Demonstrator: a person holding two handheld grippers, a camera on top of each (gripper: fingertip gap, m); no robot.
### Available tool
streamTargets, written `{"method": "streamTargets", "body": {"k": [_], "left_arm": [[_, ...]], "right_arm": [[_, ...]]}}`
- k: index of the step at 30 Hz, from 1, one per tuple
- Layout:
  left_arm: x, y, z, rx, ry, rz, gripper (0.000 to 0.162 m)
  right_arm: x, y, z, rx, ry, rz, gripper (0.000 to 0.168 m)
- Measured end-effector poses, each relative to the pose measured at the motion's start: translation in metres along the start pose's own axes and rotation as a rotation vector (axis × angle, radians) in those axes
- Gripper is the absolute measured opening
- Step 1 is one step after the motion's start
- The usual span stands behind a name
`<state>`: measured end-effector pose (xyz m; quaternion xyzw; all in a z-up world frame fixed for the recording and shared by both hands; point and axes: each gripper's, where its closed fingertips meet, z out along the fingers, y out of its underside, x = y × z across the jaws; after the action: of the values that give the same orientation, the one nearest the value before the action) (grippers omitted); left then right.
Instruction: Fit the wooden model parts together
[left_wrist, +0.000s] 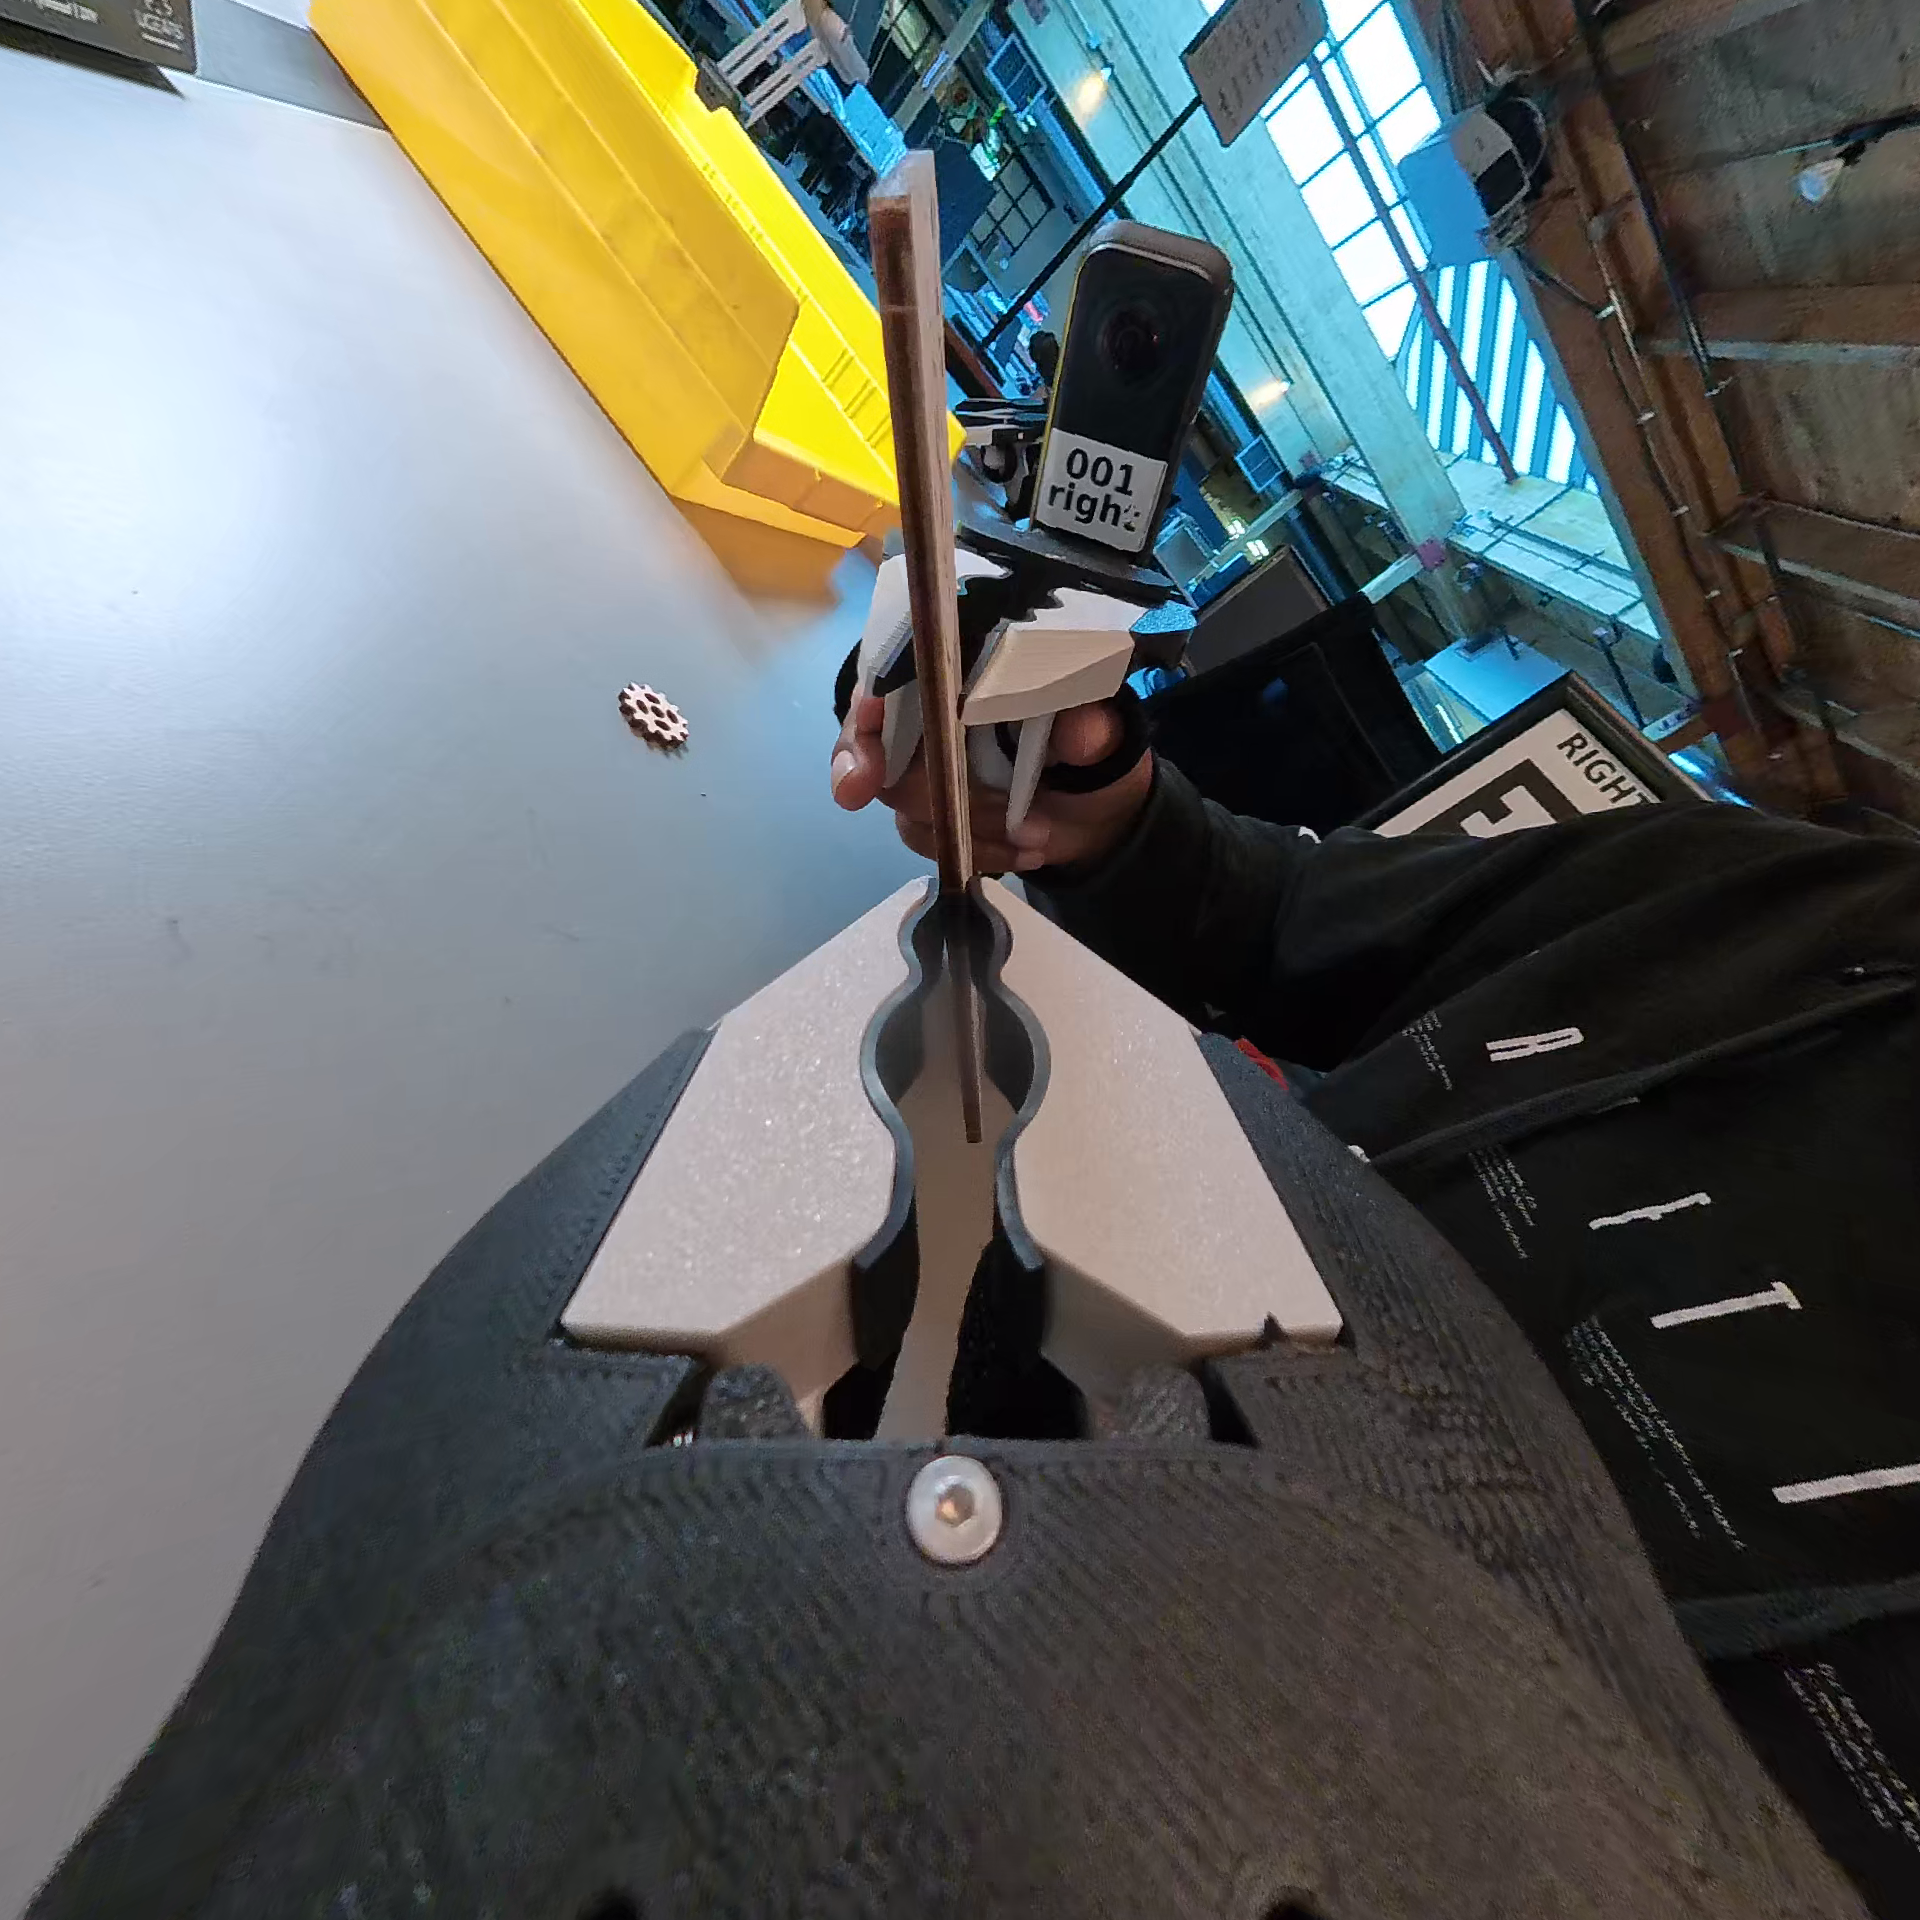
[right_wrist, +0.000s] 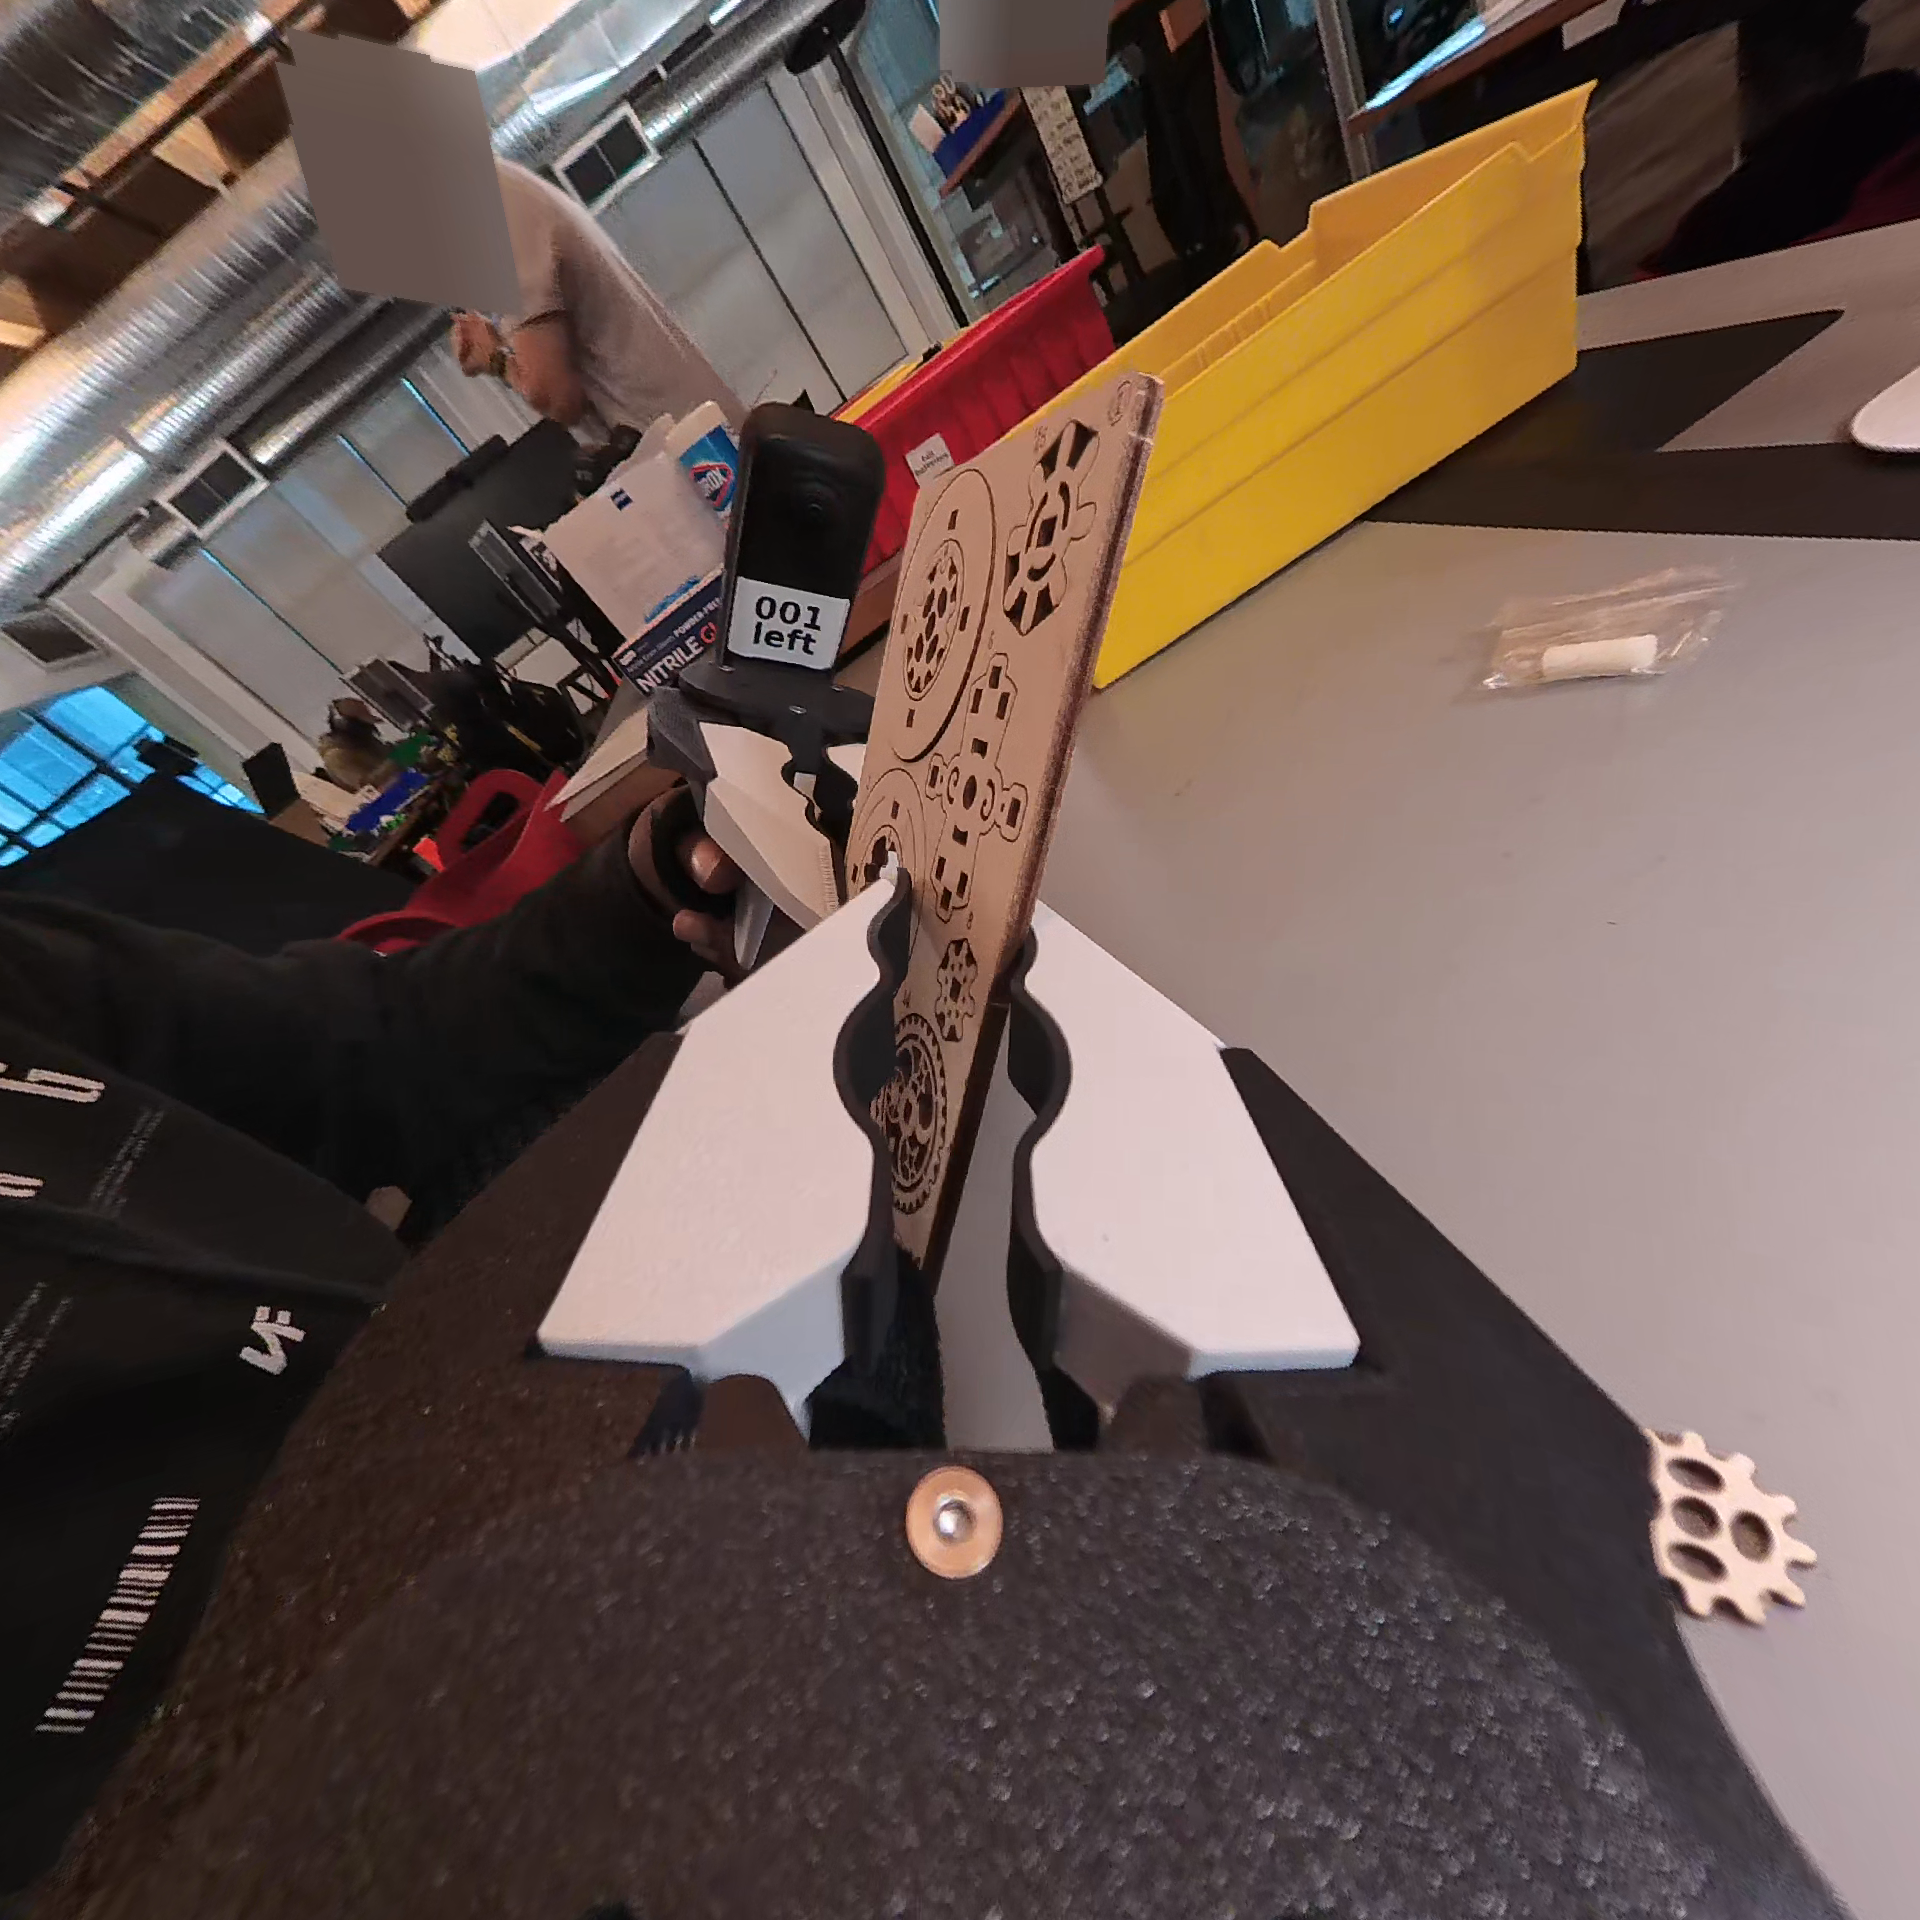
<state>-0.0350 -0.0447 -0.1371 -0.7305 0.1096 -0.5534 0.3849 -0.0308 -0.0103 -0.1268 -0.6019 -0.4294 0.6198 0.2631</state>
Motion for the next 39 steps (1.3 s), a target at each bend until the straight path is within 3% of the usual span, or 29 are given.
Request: {"method": "streamTargets", "body": {"k": [22,30,34,39], "left_arm": [[-0.004,0.000,-0.001,0.002,-0.013,0.006,0.003],[-0.001,-0.008,-0.007,0.061,0.041,-0.043,0.003],[-0.005,-0.009,-0.010,0.059,0.012,-0.014,0.014],[-0.012,-0.008,-0.013,0.044,-0.044,0.029,0.010]], "right_arm": [[-0.002,-0.001,0.001,0.037,0.046,-0.041,0.008],[-0.003,0.007,0.001,0.025,-0.068,0.167,0.006],[-0.004,0.008,0.001,0.019,-0.078,0.165,0.002],[-0.001,0.012,0.000,0.015,-0.081,0.186,0.002]]}}
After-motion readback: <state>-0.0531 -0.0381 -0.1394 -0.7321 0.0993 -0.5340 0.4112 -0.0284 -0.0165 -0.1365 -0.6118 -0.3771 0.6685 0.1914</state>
